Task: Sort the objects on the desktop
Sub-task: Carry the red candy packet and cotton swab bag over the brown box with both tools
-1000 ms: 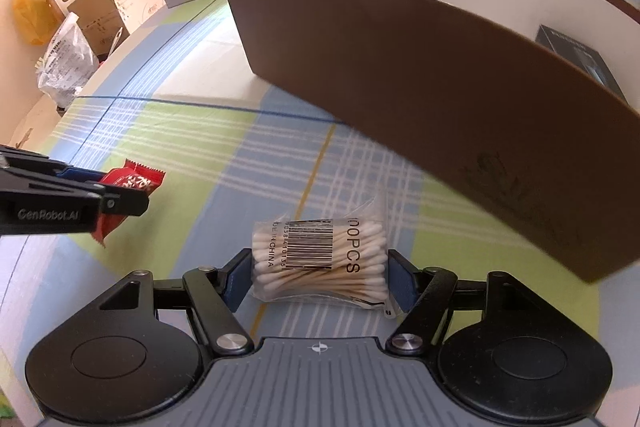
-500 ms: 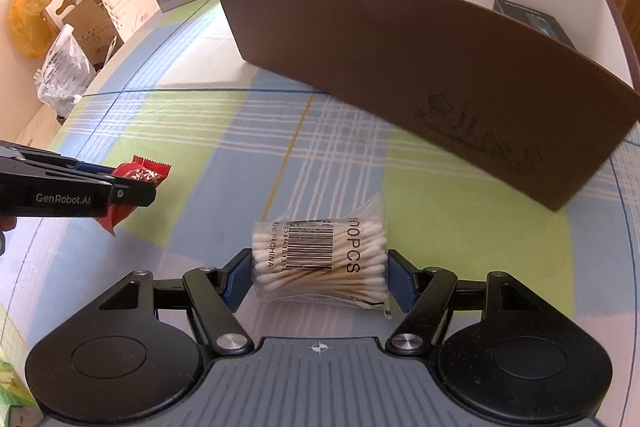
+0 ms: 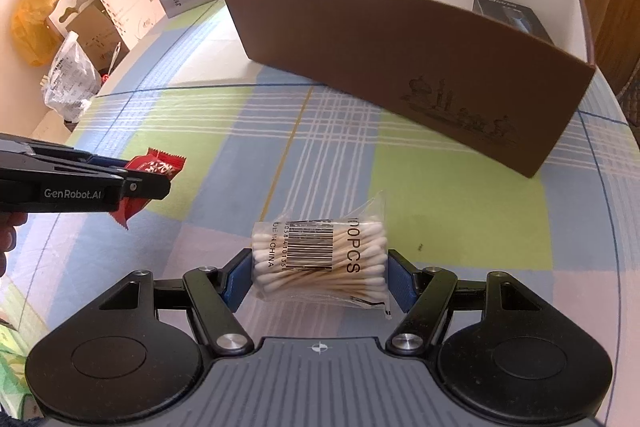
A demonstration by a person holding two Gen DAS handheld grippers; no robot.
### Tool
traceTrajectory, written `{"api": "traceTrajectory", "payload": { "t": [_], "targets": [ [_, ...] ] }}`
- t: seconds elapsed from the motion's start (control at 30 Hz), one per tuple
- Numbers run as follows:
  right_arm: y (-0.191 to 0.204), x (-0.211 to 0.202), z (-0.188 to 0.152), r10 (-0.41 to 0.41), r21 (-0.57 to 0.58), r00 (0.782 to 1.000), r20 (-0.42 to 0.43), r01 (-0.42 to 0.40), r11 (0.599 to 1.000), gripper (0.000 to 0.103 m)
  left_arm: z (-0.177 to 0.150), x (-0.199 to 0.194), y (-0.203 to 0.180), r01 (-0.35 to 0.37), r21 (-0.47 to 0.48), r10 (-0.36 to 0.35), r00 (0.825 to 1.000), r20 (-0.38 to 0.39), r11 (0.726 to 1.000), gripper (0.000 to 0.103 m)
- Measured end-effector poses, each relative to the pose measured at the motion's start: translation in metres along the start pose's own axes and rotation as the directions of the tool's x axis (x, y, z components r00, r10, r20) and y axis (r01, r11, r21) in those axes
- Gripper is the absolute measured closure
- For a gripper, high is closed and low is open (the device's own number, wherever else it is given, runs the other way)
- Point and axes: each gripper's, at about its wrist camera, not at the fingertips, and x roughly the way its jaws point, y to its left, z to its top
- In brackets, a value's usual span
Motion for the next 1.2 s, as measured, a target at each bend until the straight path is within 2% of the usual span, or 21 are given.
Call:
{"api": "traceTrajectory", "payload": {
  "t": [0.33, 0.67, 1.2],
  "targets": [
    [-0.005, -0.038, 0.014, -0.007, 0.027, 0.995, 0.096, 0.004, 1.000, 0.037, 0.023, -0.029, -0.018, 0.058, 0.056, -0.062, 0.995, 0.076, 0.997, 0.076],
    [-0.022, -0.076, 0.050, -0.046, 0.044, 0.972, 0.229, 0.036, 0.998, 0.037, 0.068, -0.051, -0.039, 0.137, 0.096, -0.151, 0.975, 0.163, 0.986, 0.076],
    [-0.062, -0.085, 0.113, -0.090, 0.019, 0.947, 0.308, 0.088, 0.996, 0.037, 0.134, -0.039, -0.066, 0.161, 0.134, -0.187, 0.960, 0.209, 0.978, 0.076]
  ]
}}
